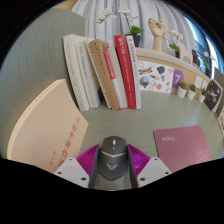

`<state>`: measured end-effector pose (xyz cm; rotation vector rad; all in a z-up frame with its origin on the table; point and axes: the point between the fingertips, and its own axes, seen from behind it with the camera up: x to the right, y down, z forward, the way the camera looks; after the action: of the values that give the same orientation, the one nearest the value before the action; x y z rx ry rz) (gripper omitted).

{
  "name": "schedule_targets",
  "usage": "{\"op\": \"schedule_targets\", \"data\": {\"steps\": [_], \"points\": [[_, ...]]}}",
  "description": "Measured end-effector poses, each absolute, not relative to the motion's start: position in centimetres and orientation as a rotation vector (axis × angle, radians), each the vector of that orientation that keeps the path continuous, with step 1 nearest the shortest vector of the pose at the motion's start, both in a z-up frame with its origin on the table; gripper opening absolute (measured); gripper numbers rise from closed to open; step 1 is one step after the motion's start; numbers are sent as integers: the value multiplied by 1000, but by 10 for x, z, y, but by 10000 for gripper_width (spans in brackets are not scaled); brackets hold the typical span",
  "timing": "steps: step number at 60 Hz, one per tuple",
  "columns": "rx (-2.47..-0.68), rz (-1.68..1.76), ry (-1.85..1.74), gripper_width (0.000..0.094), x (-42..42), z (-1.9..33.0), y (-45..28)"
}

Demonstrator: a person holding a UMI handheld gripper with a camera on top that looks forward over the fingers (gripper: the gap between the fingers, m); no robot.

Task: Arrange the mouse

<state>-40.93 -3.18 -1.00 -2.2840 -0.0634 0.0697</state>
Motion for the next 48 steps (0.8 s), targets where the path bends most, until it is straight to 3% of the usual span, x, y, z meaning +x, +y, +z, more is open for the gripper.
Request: {"op": "schedule_targets", "data": {"steps": [11,24,29,41,48], "points": [[-2348,99,-95,339,-408,-12,-33],[-2391,120,-168,337,-409,4,-35],[-2315,143,-182,339,-399,56,-32],[-2065,107,-168,340,-333,225,-26],[-1969,55,-165,338,-277,288,-34]]}}
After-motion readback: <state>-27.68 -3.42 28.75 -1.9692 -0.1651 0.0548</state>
